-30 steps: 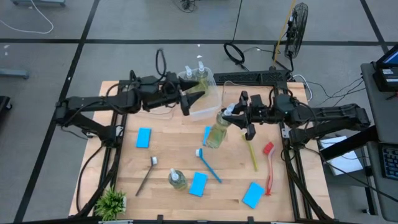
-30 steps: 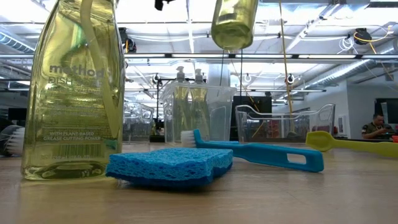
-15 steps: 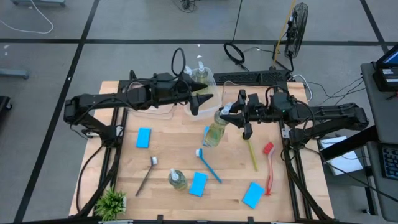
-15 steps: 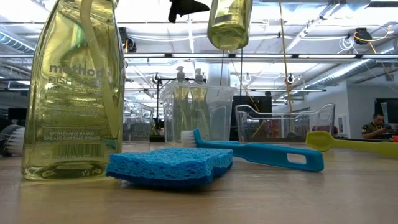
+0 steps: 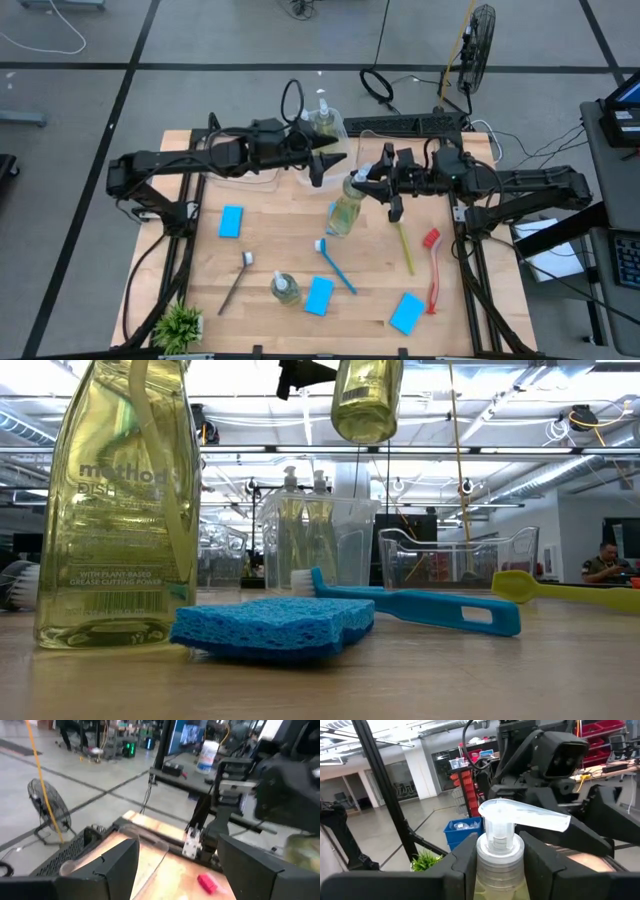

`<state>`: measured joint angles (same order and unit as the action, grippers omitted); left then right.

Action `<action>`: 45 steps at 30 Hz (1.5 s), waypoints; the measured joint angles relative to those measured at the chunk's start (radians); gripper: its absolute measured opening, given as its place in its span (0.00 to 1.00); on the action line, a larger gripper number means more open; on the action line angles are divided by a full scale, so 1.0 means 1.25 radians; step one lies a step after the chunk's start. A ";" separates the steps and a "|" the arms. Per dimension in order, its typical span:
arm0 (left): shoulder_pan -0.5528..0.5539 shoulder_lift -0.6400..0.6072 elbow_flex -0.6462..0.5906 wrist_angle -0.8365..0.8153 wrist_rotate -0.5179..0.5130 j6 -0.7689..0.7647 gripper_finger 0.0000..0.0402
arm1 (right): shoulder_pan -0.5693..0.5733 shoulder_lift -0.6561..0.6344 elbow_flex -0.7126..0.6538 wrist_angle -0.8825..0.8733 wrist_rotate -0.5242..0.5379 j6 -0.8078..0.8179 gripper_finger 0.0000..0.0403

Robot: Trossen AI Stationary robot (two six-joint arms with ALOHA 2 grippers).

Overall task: Pick & Place Kitchen Sink Supplies
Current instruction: Put the dish soap into the white bin

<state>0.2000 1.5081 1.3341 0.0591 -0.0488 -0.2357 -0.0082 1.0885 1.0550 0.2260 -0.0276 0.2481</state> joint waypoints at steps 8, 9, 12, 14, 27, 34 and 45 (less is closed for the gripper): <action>0.002 0.009 -0.001 -0.023 0.040 -0.002 0.67 | -0.001 0.001 0.000 -0.001 0.000 -0.002 0.27; 0.002 0.009 -0.001 -0.032 0.041 -0.002 0.67 | -0.001 0.001 0.000 -0.002 0.000 -0.002 0.27; 0.006 0.009 -0.001 -0.078 0.042 0.002 0.67 | -0.001 0.001 0.000 -0.006 0.001 -0.002 0.27; 0.013 0.006 -0.001 -0.111 0.042 0.002 0.67 | -0.002 0.001 0.000 -0.017 0.001 0.000 0.27; 0.051 -0.014 -0.001 -0.249 0.248 -0.026 0.67 | -0.042 0.000 0.000 -0.081 0.026 -0.002 0.27; 0.037 -0.014 -0.001 -0.251 0.249 -0.027 0.67 | -0.079 0.000 0.000 -0.078 0.023 -0.003 0.27; 0.001 0.006 -0.001 -0.164 0.220 -0.012 0.67 | -0.093 0.001 0.000 -0.077 0.019 -0.005 0.27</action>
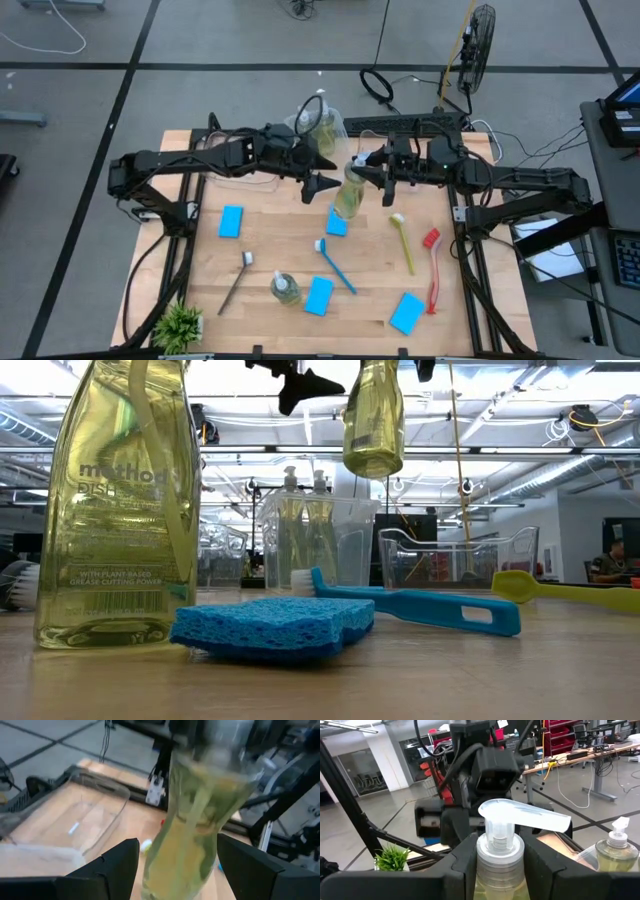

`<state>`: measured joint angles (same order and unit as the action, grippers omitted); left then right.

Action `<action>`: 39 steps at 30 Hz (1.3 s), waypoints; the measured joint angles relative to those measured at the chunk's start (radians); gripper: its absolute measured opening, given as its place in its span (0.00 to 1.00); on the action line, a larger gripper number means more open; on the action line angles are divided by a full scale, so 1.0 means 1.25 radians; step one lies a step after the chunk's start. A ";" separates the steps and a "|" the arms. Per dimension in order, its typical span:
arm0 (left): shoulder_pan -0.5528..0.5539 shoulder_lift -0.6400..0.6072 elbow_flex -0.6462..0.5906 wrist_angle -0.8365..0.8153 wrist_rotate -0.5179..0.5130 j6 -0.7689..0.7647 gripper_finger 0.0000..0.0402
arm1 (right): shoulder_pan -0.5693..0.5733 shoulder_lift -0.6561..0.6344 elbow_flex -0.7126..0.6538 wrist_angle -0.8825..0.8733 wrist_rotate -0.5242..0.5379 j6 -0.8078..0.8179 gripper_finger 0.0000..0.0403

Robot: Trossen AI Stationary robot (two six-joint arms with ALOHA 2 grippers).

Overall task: Pick & Place Kitchen Sink Supplies
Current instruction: Put the dish soap into the white bin

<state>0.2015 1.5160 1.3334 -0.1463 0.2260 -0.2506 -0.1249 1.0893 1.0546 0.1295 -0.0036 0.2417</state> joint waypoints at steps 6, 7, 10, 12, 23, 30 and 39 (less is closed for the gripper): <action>-0.019 0.001 0.000 0.003 -0.008 0.012 0.67 | 0.000 0.000 0.000 0.000 0.000 -0.009 0.27; -0.022 0.001 -0.001 0.000 -0.010 0.016 0.67 | 0.000 0.000 0.000 0.000 -0.001 -0.012 0.27; -0.031 0.002 -0.001 0.004 -0.014 0.025 0.67 | 0.000 0.000 0.000 0.000 -0.001 -0.015 0.27; -0.038 0.018 0.000 0.029 -0.015 0.025 0.67 | 0.000 0.000 0.000 0.000 -0.001 -0.015 0.27; -0.039 0.070 0.000 0.087 -0.027 0.033 0.67 | 0.002 0.001 0.000 -0.002 -0.001 -0.016 0.27; -0.037 0.082 0.000 0.158 -0.023 0.016 0.67 | 0.002 0.001 -0.001 0.001 -0.017 -0.014 0.27; -0.037 0.102 -0.001 0.227 -0.023 -0.008 0.67 | 0.001 0.000 -0.001 0.019 -0.018 -0.013 0.27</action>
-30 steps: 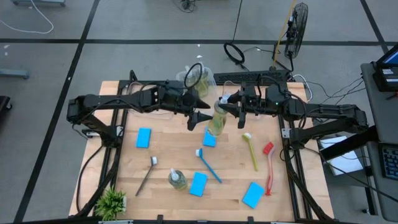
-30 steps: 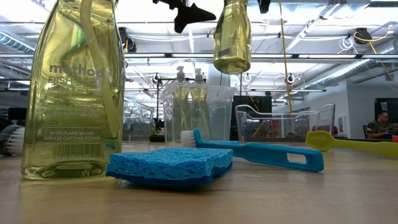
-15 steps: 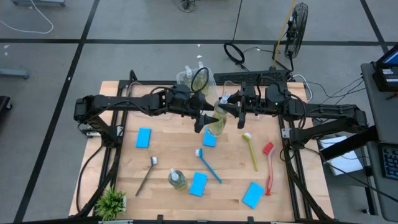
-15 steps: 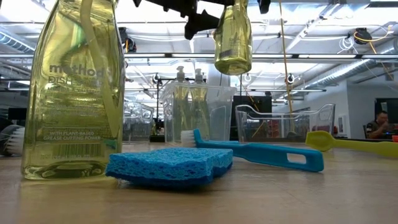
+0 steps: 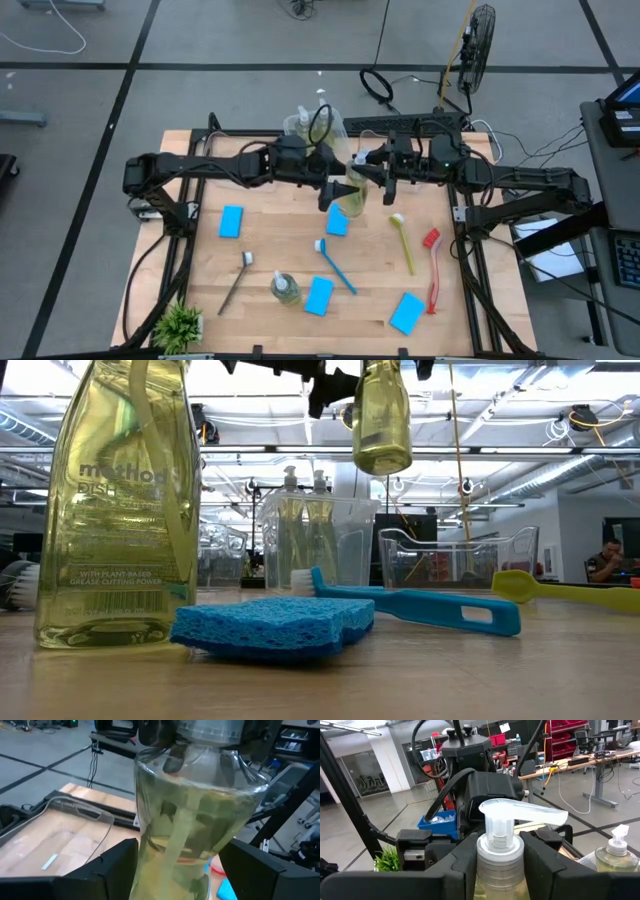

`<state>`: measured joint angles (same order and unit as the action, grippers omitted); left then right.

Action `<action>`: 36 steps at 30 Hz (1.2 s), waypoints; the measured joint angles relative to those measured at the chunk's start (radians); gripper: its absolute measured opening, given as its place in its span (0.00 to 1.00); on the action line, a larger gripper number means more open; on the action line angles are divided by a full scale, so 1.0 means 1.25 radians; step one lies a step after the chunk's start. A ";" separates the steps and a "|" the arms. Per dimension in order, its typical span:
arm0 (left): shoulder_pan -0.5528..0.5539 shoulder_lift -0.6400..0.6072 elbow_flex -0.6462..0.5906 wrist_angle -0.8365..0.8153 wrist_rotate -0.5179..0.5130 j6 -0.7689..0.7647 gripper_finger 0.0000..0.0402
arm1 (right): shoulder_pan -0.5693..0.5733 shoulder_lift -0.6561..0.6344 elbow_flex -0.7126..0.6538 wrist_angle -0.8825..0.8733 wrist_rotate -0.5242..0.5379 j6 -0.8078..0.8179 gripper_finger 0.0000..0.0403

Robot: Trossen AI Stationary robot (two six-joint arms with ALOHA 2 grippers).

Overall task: Pick & Place Kitchen Sink Supplies
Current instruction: Put the dish soap into the white bin

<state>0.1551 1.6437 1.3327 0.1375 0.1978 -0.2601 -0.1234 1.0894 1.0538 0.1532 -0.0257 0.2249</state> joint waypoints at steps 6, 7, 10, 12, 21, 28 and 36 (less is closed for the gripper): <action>0.000 0.002 0.000 0.019 0.005 -0.012 0.67 | 0.000 0.001 0.000 0.006 -0.001 0.002 0.27; 0.000 0.002 0.000 0.021 0.006 -0.012 0.67 | 0.000 0.001 0.000 0.006 -0.002 0.002 0.27; 0.000 0.002 -0.001 0.036 0.008 -0.013 0.67 | 0.000 0.001 0.000 0.006 -0.002 0.013 0.27; 0.000 0.002 -0.001 0.042 0.012 -0.016 0.67 | 0.000 0.006 0.001 0.010 -0.003 0.021 0.27; 0.001 0.002 -0.001 0.040 0.027 -0.032 0.67 | 0.000 0.035 0.002 0.030 -0.022 0.032 0.27; -0.004 0.002 -0.001 0.039 0.032 -0.033 0.64 | 0.001 0.044 0.001 0.047 -0.026 0.036 0.27; -0.004 0.002 -0.001 0.038 0.033 -0.030 0.49 | 0.001 0.044 0.001 0.048 -0.026 0.043 0.27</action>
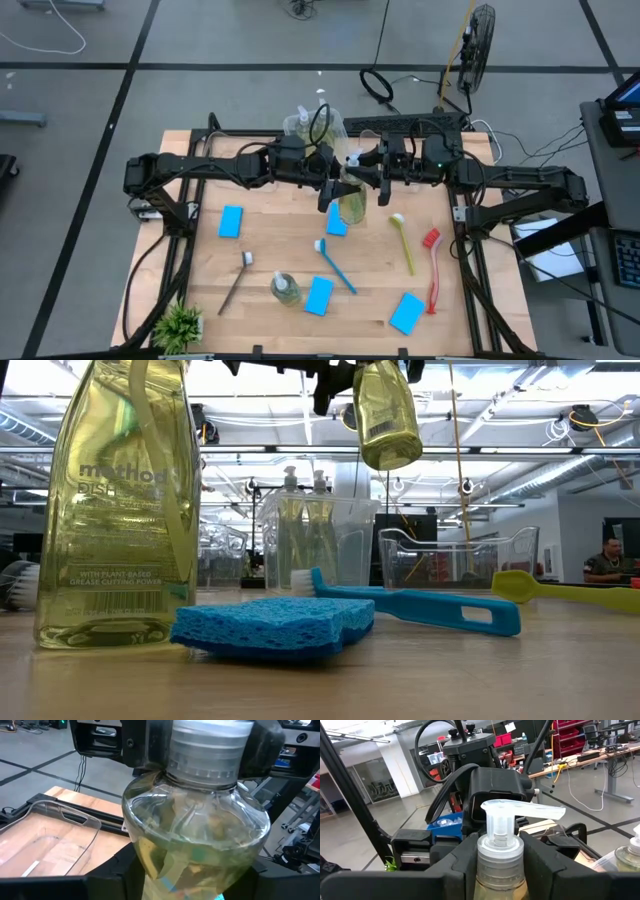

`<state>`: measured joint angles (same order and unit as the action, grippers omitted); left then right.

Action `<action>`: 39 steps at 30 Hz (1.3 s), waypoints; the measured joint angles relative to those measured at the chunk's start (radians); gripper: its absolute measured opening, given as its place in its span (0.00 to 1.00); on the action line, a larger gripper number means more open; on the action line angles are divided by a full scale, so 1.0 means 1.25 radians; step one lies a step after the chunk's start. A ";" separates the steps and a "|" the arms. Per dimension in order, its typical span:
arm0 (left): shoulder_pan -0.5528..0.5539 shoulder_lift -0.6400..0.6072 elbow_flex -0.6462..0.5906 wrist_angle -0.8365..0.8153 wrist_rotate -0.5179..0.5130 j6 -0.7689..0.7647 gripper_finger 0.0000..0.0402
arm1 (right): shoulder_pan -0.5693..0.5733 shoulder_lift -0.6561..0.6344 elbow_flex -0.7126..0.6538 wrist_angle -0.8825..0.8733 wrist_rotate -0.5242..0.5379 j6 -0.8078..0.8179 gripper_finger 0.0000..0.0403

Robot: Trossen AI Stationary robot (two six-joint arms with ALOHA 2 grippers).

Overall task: Pick & Place Kitchen Sink Supplies
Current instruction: Put the dish soap into the white bin

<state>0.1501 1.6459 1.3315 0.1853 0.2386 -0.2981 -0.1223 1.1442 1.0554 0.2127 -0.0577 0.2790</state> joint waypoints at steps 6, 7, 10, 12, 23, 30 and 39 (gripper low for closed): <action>0.000 0.000 0.000 -0.001 -0.017 0.004 0.53 | 0.000 -0.003 -0.001 0.000 0.004 0.002 0.31; 0.000 0.000 0.001 -0.006 -0.027 0.006 0.54 | 0.000 -0.003 -0.001 0.000 0.006 0.002 0.32; 0.000 0.000 0.001 -0.019 -0.050 0.015 0.54 | -0.001 -0.010 -0.002 -0.008 0.007 0.003 0.36; -0.001 -0.002 0.001 -0.023 -0.063 0.024 0.52 | -0.001 -0.017 -0.002 -0.007 0.006 0.000 0.37; 0.000 -0.003 0.002 -0.038 -0.141 0.043 0.51 | 0.000 -0.076 -0.001 -0.076 -0.001 -0.003 0.49; 0.002 -0.046 0.001 -0.104 -0.283 0.088 0.51 | 0.006 -0.137 -0.001 -0.188 -0.004 -0.003 0.55; 0.002 -0.111 0.001 -0.118 -0.588 0.204 0.50 | 0.006 -0.185 -0.001 -0.238 0.001 -0.009 0.54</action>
<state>0.1528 1.5075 1.3331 0.0379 -0.4965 -0.0433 -0.1146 0.9127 1.0546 -0.0844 -0.0570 0.2684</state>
